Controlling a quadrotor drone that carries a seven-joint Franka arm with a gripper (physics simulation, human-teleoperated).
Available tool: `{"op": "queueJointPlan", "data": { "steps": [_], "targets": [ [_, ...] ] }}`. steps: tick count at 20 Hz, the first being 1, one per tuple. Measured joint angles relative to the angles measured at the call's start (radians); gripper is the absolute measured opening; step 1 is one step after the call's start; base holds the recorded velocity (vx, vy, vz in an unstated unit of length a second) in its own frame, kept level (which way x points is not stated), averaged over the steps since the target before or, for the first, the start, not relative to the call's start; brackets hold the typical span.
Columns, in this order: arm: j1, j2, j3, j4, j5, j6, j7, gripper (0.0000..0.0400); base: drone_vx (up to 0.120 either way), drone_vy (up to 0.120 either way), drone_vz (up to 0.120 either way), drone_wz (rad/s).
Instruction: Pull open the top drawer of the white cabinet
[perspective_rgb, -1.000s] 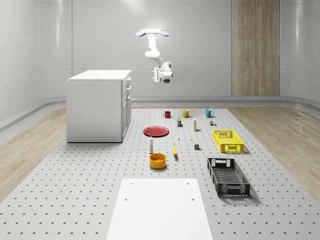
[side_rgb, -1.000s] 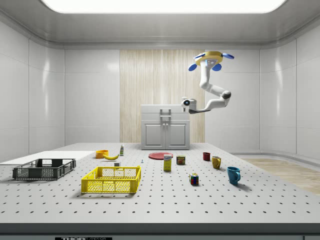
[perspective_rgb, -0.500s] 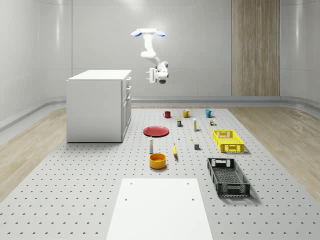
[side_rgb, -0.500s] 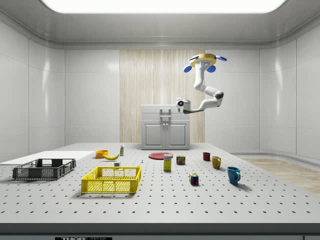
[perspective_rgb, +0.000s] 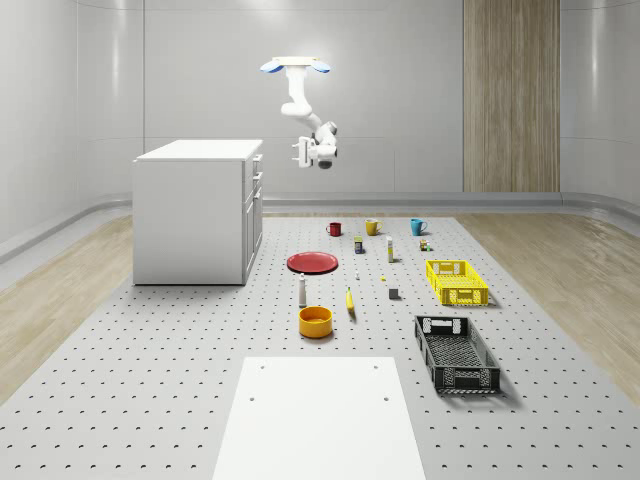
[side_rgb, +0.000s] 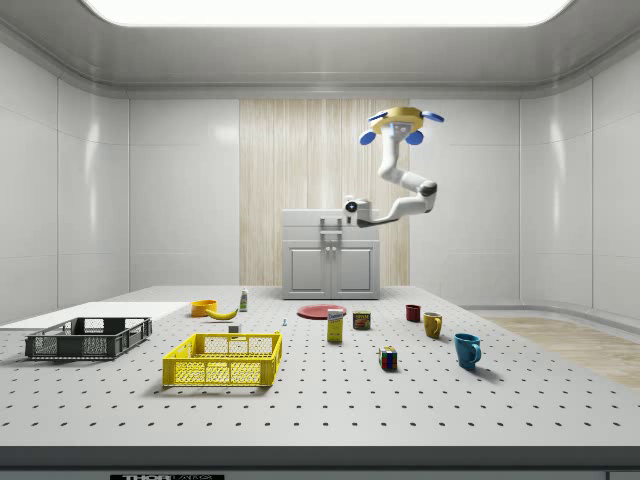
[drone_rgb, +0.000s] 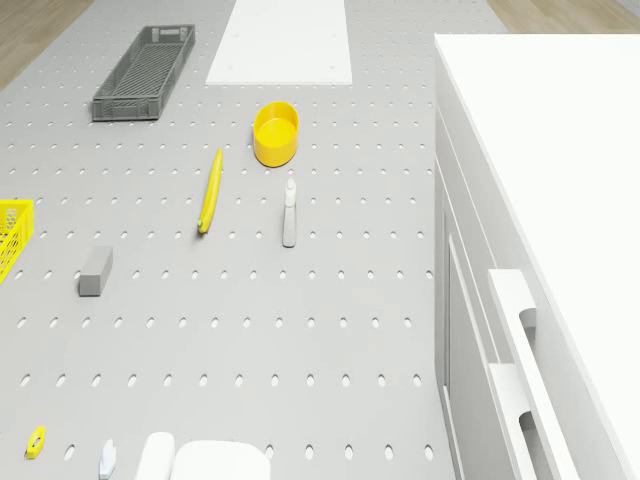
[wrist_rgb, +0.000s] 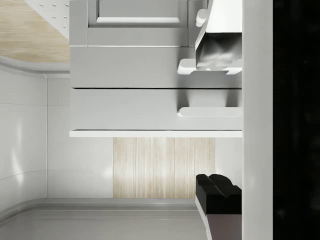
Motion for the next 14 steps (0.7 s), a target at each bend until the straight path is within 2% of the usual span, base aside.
{"op": "queueJointPlan", "data": {
  "steps": [10, 14],
  "targets": [
    [0.019, -0.021, -0.005, -0.003, -0.017, 0.018, 0.014, 0.0305, 0.120, 0.000, 0.000, 0.000],
    [0.026, -0.027, 0.009, -0.018, -0.009, 0.042, 0.015, 0.0305, 0.000, 0.000, 0.000, 0.000]
  ]
}}
